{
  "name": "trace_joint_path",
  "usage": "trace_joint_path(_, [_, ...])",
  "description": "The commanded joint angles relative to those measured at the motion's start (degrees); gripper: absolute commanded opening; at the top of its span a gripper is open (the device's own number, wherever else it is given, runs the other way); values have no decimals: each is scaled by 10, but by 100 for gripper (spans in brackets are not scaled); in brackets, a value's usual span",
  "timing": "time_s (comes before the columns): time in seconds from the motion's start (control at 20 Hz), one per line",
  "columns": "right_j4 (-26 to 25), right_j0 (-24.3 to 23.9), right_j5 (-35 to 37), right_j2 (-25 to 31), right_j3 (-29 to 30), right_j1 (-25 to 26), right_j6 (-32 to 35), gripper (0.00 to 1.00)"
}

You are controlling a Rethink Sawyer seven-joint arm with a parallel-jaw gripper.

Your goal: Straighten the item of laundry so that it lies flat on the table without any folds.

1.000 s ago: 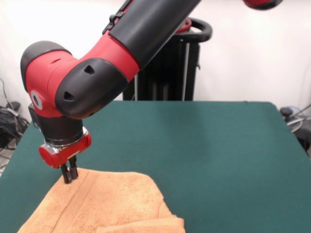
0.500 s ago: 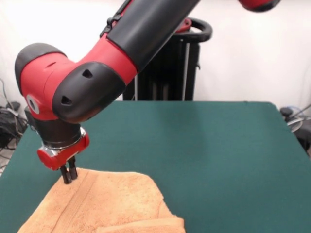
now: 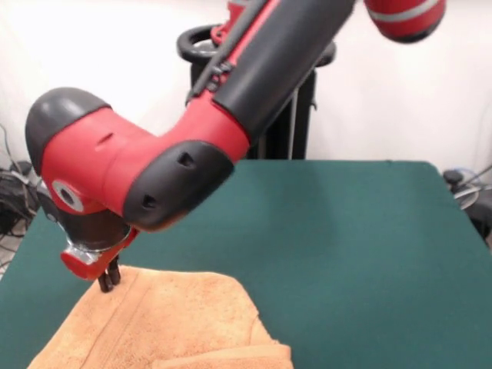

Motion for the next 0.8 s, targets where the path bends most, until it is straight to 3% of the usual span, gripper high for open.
trace_joint_path(0.05, [18, -2, 26, 47, -82, 151, 222, 0])
trace_joint_path(0.8, [-27, 5, -96, 7, -94, 188, 279, 0])
